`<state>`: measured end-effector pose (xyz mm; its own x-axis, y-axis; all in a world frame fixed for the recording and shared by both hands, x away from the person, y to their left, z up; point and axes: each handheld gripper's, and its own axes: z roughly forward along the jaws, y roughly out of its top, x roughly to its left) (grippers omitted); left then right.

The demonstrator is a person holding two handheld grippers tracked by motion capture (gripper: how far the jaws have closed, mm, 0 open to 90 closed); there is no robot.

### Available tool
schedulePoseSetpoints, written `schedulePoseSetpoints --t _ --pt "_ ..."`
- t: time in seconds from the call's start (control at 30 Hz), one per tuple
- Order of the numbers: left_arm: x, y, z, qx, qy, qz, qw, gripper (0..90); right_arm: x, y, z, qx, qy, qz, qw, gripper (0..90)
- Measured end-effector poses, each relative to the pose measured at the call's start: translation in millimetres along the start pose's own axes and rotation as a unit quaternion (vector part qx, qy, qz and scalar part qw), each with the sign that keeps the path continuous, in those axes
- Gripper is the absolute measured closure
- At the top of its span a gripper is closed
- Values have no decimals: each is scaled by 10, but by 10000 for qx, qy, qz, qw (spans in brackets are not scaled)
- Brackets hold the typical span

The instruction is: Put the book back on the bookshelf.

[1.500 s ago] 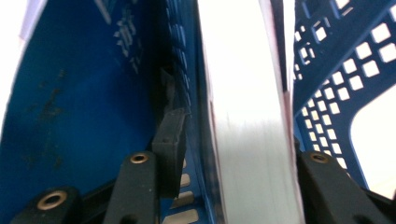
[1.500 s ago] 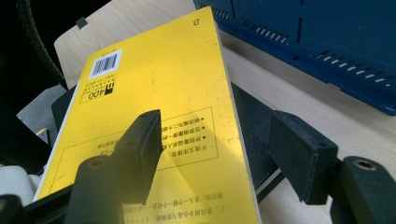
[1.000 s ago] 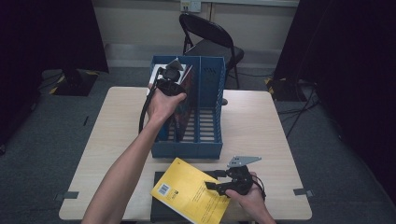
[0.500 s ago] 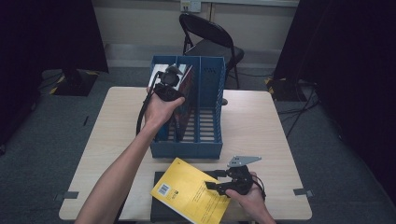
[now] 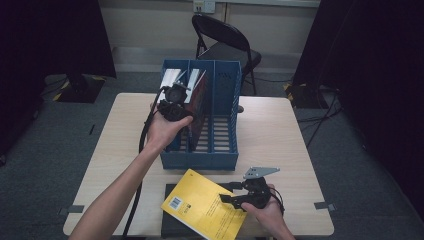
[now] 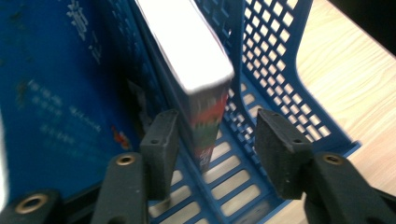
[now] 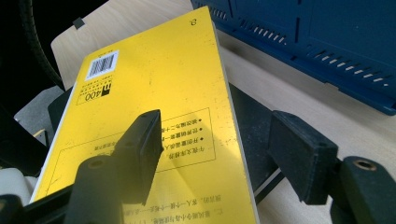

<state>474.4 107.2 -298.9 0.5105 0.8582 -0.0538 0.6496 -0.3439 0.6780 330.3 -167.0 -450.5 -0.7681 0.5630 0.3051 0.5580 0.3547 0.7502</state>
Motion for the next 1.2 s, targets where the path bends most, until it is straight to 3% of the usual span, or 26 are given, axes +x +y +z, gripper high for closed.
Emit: schedulePoseSetpoints --t 0.07,0.2,0.3,0.4,0.53,0.63,0.7,0.9,1.03,1.2 --pt "25 -53 -28 -15 89 -1 10000 473 -1 1 3 -2 2 9 10000 347" --pt "74 -167 -90 -182 -28 -29 9998 509 2 2 11 9 -2 8 10000 347" --pt "93 -277 -128 -284 -208 -25 9994 536 0 2 17 14 -14 9 10000 347" --pt "100 -412 -135 -253 -375 119 9989 568 2 3 19 12 -34 -2 10000 349" --pt "102 -619 -124 -423 -684 208 9965 585 7 2 19 14 -56 -13 10000 355" --pt "118 -749 -70 -338 -828 307 9955 556 11 1 20 21 -62 -35 10000 365" --pt "141 -830 -66 -373 -942 256 9945 542 13 2 24 35 -76 -38 10000 386" --pt "140 -1122 -38 -326 -1186 389 9916 584 33 -5 43 94 -75 -170 9998 452" --pt "112 -1328 6 -200 -1349 383 9899 621 71 -3 81 163 -25 -272 9995 494" --pt "89 -1565 42 -108 -1464 336 9886 605 95 29 112 170 -133 -379 9990 536"
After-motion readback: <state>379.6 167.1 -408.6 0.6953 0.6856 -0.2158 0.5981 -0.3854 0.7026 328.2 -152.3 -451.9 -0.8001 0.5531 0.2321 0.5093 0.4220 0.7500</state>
